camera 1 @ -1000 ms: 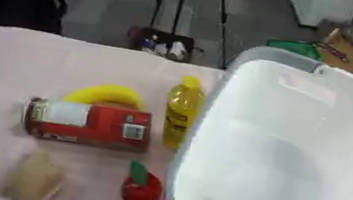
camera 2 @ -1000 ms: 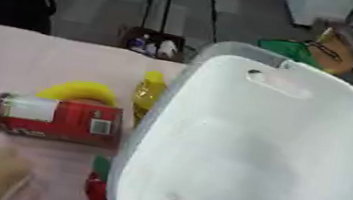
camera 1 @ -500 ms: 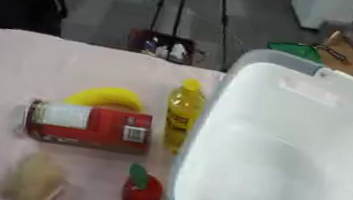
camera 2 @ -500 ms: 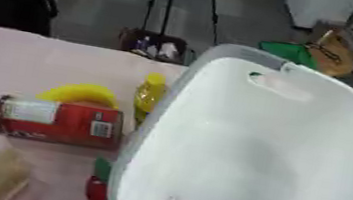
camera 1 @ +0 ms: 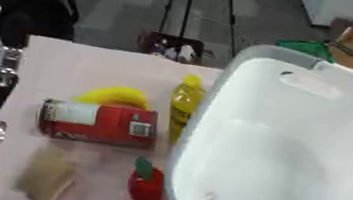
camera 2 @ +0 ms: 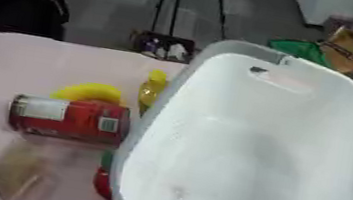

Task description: Pick up objects on the table and place them in the box.

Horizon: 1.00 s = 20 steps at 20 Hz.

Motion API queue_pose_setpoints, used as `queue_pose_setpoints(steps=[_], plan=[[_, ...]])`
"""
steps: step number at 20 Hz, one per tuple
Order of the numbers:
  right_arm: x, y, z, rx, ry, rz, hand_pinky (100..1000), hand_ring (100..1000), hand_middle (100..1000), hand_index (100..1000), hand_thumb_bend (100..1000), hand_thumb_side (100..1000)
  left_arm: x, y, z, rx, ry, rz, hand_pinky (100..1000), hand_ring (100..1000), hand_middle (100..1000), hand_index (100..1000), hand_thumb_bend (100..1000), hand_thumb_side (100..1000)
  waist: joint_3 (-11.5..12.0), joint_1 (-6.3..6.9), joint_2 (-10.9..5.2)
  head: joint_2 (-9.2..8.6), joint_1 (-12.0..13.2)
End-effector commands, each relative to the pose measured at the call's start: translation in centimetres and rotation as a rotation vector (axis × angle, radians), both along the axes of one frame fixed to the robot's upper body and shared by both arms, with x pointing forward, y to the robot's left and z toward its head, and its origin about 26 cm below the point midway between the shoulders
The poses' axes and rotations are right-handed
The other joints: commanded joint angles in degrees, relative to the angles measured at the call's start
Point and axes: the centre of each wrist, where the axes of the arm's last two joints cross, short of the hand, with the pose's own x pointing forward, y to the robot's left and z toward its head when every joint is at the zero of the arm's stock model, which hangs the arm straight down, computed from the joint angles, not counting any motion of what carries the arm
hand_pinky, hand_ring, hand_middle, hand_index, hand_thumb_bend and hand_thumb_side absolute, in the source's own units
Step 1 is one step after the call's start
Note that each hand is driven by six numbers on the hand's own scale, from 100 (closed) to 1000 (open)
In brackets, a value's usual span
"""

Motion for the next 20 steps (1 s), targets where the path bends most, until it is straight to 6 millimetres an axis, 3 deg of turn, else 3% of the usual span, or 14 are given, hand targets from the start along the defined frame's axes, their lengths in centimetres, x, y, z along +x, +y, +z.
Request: queue_pose_setpoints(steps=[1, 6, 10, 11, 13, 15, 17, 20], plan=[[-0.3, -0.1, 0.9, -0.032, -0.020, -0.001, 703, 534, 553, 696, 100, 701, 1.1, 0.7, 0.6, 0.180, 0.058, 0.066, 912, 977, 960, 1000, 553, 1000, -0.21, -0.29, -1.34, -0.36, 0.18], [-0.2, 0.2, 0.7, -0.026, -0.018, 0.015, 704, 534, 552, 696, 100, 701, 2.9, 1.7, 0.7, 0.409, 0.164, 0.185, 947, 1000, 985, 1000, 603, 1000, -0.75, -0.64, -1.43, -0.49, 0.55], [-0.1, 0.5, 0.6, -0.025, -0.017, 0.031, 704, 533, 552, 696, 100, 701, 4.2, 2.9, 1.6, 0.577, 0.224, 0.305, 982, 1000, 988, 1000, 649, 935, -1.43, -0.71, -1.46, -0.56, 1.08], [0.0, 0.5, 0.5, -0.024, -0.017, 0.034, 705, 533, 551, 695, 100, 701, 4.5, 3.4, 1.8, 0.617, 0.243, 0.340, 997, 1000, 983, 1000, 746, 858, -1.58, -0.73, -1.46, -0.60, 1.26], [0.0, 0.7, 0.5, -0.022, -0.018, 0.044, 705, 532, 551, 695, 100, 702, 4.9, 4.5, 1.9, 0.682, 0.296, 0.404, 999, 1000, 988, 1000, 822, 820, -1.98, -0.69, -1.43, -0.76, 1.76], [0.2, 1.0, 0.5, -0.018, -0.021, 0.058, 705, 532, 550, 695, 100, 701, 5.3, 5.9, 1.8, 0.728, 0.365, 0.452, 1000, 1000, 989, 1000, 897, 722, -2.64, -0.70, -1.41, -1.04, 2.51], [0.3, 1.2, 0.5, -0.017, -0.023, 0.070, 705, 532, 550, 695, 100, 702, 5.6, 7.1, 1.3, 0.771, 0.441, 0.474, 1000, 1000, 990, 1000, 903, 708, -3.17, -0.70, -1.44, -1.22, 3.09], [0.3, 1.3, 0.4, -0.016, -0.024, 0.078, 706, 531, 550, 694, 100, 702, 6.3, 7.9, -0.9, 0.799, 0.587, 0.490, 1000, 1000, 1000, 1000, 914, 634, -3.90, -0.48, -1.50, -1.45, 3.83]])
